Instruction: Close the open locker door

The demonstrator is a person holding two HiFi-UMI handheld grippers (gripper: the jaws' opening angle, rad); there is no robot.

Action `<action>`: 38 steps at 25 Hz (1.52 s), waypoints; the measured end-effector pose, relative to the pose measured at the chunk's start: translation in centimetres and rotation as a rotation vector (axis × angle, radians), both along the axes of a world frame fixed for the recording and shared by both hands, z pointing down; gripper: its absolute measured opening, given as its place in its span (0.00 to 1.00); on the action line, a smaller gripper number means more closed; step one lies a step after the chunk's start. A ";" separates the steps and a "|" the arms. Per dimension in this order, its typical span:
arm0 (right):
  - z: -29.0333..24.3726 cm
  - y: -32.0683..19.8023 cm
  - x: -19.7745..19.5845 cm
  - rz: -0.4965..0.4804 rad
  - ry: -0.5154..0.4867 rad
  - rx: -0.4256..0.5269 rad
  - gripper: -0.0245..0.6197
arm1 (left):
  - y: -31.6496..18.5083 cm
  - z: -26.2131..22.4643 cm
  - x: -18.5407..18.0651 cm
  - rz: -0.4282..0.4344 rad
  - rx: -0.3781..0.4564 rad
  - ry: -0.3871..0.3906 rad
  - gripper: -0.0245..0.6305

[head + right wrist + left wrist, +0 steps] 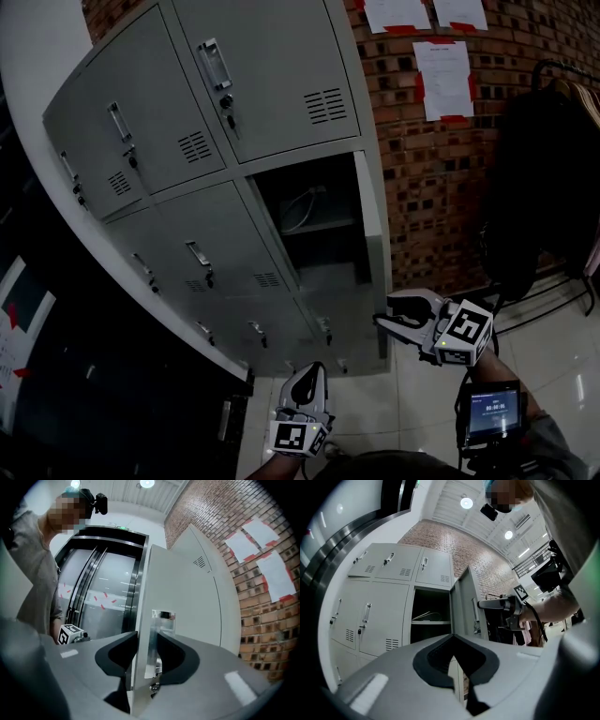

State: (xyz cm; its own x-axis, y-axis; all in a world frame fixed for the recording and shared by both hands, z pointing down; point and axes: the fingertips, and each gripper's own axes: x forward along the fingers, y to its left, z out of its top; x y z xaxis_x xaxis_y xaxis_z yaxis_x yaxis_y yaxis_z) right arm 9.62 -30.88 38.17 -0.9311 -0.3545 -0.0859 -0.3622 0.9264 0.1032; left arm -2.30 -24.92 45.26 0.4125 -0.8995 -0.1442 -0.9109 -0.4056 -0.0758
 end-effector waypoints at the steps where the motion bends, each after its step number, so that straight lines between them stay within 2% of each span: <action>1: -0.1 0.0 -0.5 0.005 0.000 -0.005 0.26 | -0.2 0.0 -0.4 0.005 0.001 0.001 0.04; 16: -0.4 -2.6 -10.2 0.159 0.031 -0.005 0.24 | -4.9 -1.6 -8.1 0.100 0.037 0.000 0.04; 31: 0.0 -7.7 -16.1 0.347 0.053 -0.001 0.23 | -11.7 -4.4 -13.5 0.227 0.051 0.029 0.04; 38: 0.2 -10.6 -18.3 0.441 0.049 -0.006 0.23 | -14.1 -4.5 -15.5 0.226 0.041 0.055 0.04</action>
State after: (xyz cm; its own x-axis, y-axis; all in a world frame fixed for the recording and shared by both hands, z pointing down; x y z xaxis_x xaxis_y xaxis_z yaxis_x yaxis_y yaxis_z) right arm -8.64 -41.50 38.36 -0.6933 -0.7194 -0.0422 -0.7180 0.6847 0.1251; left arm -17.84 -38.99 40.78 0.5931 -0.7783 -0.2061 -0.8007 -0.5971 -0.0490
